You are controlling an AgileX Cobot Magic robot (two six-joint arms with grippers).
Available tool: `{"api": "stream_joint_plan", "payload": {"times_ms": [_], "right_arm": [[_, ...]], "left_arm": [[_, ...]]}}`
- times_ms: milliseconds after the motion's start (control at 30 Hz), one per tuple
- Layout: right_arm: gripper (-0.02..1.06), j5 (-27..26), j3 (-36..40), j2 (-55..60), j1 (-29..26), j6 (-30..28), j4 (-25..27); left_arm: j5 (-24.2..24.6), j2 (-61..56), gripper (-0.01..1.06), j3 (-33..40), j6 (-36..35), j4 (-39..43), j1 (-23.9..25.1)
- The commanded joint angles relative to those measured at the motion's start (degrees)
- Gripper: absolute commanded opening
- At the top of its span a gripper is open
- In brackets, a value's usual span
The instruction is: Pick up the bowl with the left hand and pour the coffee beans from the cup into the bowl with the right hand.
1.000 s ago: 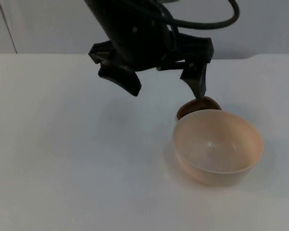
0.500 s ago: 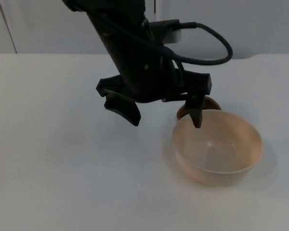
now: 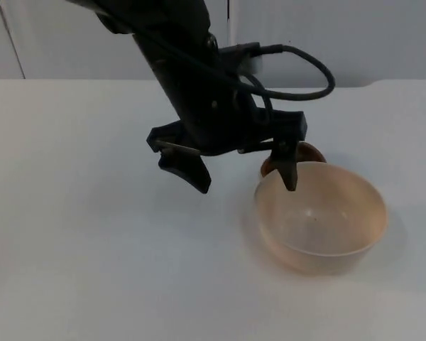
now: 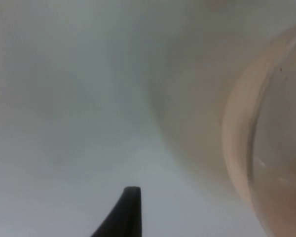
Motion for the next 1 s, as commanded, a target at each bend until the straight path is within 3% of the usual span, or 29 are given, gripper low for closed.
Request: {"api": "stream_joint_plan", "payload": {"times_ms": [0,467,967], "right_arm": [[1.05,0.0,0.2,-0.2,-0.4,-0.4,-0.3],[1.05,0.0,0.2,-0.2,-0.4,-0.4,-0.3],[1.05,0.0,0.2,-0.2,-0.4,-0.6,-0.3]], "left_arm": [[0.2,0.8,1.0,-0.3,0.4,-0.8,0.2],[-3.6,4.5,1.0,-0.3,0.8,-1.6,0.4],[-4.4,5.9,1.0,-0.3,1.5,-2.4,0.4]]}}
